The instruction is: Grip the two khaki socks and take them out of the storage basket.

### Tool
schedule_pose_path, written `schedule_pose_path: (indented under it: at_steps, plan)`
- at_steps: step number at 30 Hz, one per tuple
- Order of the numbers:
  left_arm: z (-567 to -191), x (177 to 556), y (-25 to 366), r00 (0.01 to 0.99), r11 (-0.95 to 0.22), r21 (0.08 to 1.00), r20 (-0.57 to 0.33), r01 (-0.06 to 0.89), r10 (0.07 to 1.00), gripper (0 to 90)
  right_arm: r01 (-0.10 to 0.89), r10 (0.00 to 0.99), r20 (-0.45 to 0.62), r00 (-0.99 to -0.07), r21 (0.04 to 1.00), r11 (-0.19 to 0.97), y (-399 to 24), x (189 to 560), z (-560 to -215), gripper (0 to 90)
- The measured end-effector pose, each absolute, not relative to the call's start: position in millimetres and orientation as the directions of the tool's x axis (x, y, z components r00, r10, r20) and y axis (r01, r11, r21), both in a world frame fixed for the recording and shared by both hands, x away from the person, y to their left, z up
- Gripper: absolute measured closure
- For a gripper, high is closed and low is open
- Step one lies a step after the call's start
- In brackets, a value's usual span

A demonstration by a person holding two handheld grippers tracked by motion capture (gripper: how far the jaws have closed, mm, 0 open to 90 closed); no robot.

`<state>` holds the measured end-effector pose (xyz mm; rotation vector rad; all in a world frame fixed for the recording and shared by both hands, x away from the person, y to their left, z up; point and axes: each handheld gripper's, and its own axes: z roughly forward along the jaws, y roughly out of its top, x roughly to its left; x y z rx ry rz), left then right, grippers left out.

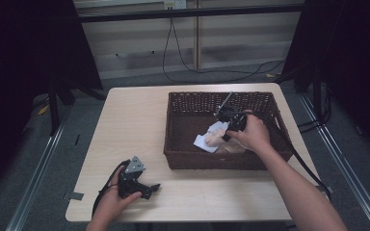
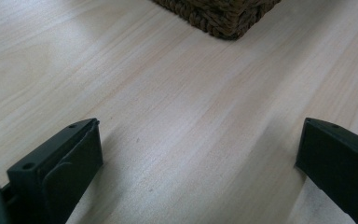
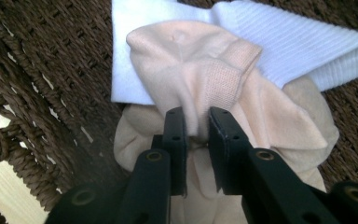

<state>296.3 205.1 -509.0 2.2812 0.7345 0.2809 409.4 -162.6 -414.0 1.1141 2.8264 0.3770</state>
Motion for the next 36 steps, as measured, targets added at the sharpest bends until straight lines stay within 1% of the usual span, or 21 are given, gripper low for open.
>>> schedule_pose_path:
  at_steps: [4,5,7,11,14,17,18,19,24,26,36]
  plan:
    - [-509.2,296.2,204.9,0.814,-0.582,0.692,-0.015,0.427,0.58,0.0,0.666,0.684,0.034,-0.729,0.263,0.698,-167.5,409.2,-405.4,78.5]
    - [-509.1,296.4,205.1,0.815,-0.584,0.691,-0.011,0.425,0.579,0.0,0.663,0.683,0.035,-0.729,0.282,0.693,-170.8,408.9,-400.3,78.6]
    - [-509.4,296.0,204.6,0.811,-0.576,0.696,-0.017,0.43,0.584,0.0,0.675,0.693,0.055,-0.719,0.294,0.677,-175.8,407.7,-391.4,78.7]
    - [-509.5,296.0,204.5,0.811,-0.574,0.697,-0.02,0.431,0.585,0.0,0.679,0.696,0.064,-0.715,0.303,0.669,-185.3,404.3,-373.5,79.0]
    - [-509.5,296.0,204.5,0.811,-0.574,0.697,-0.02,0.431,0.585,0.0,0.67,0.689,0.077,-0.721,0.332,0.664,-191.5,400.7,-360.3,79.0]
    - [-509.4,296.2,204.6,0.812,-0.576,0.697,-0.014,0.427,0.584,0.0,0.683,0.697,0.104,-0.709,0.344,0.644,-196.2,397.3,-349.1,79.3]
    - [-509.4,296.2,204.6,0.812,-0.576,0.697,-0.015,0.427,0.584,0.0,0.687,0.701,0.099,-0.706,0.336,0.645,-197.2,396.6,-346.6,79.3]
    - [-509.4,296.2,204.6,0.812,-0.576,0.697,-0.015,0.427,0.584,0.0,0.676,0.696,0.07,-0.714,0.328,0.66,-199.7,396.2,-342.9,79.3]
    - [-509.4,296.3,204.7,0.811,-0.575,0.697,-0.015,0.427,0.585,0.0,0.681,0.693,0.106,-0.714,0.335,0.651,-205.5,392.5,-325.8,79.3]
    - [-509.4,296.3,204.7,0.811,-0.575,0.697,-0.015,0.427,0.585,0.0,0.677,0.689,0.095,-0.718,0.322,0.662,-206.4,390.4,-320.2,79.3]
    - [-509.4,296.3,204.7,0.811,-0.575,0.697,-0.015,0.428,0.585,0.0,0.648,0.654,0.102,-0.749,0.317,0.693,-207.8,379.3,-302.9,79.4]
